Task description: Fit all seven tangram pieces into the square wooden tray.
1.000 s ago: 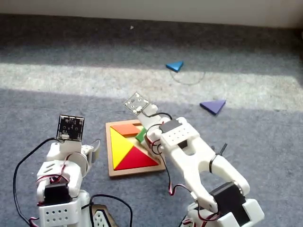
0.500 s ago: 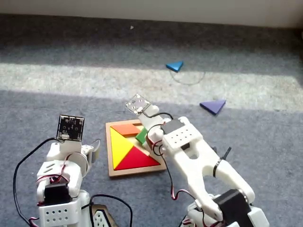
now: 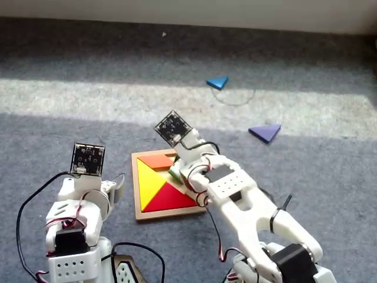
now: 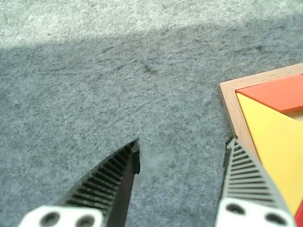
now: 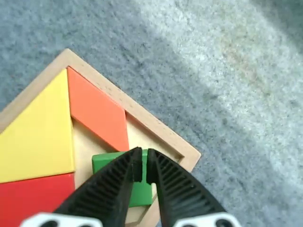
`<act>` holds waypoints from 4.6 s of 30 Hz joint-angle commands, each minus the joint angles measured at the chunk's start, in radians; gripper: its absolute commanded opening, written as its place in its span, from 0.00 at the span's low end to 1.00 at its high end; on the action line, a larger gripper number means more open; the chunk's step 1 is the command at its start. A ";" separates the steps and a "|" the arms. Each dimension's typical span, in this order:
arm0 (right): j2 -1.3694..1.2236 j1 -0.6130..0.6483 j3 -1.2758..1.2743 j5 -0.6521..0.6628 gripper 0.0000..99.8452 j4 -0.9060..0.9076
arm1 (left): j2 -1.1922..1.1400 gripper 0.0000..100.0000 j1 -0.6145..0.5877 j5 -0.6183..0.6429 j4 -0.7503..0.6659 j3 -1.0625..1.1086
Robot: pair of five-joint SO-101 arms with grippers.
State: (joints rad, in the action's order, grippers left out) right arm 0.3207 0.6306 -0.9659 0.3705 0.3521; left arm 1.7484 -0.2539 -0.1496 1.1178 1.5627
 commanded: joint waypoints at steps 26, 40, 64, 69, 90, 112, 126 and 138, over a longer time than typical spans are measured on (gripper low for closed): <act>0.058 0.062 -0.047 0.011 0.03 0.303 | 0.012 0.29 0.012 -0.006 -0.012 -0.005; 0.236 0.007 -0.110 0.002 0.03 -0.007 | 0.012 0.29 0.012 -0.006 -0.012 -0.005; 0.104 0.038 -0.081 0.072 0.03 0.211 | 0.012 0.29 0.012 -0.006 -0.012 -0.005; 0.145 0.036 -0.081 0.129 0.03 0.246 | 0.012 0.29 0.012 -0.006 -0.012 -0.005; 0.295 -0.367 0.073 -0.232 0.07 0.312 | 0.012 0.29 0.012 -0.005 -0.018 -0.005; -0.854 -0.354 1.356 -0.482 0.22 0.404 | 0.012 0.29 0.008 -0.005 -0.012 -0.005; -1.474 -0.358 2.163 -0.626 0.23 0.409 | 0.012 0.29 0.008 -0.006 -0.012 -0.005; -1.604 -0.386 2.276 -0.624 0.22 0.412 | 0.012 0.29 0.008 -0.006 0.009 -0.007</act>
State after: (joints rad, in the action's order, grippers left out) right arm -1.3134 0.2654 1.2589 -0.2463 0.7557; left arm 1.7484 -0.2539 -0.1496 1.1239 1.5627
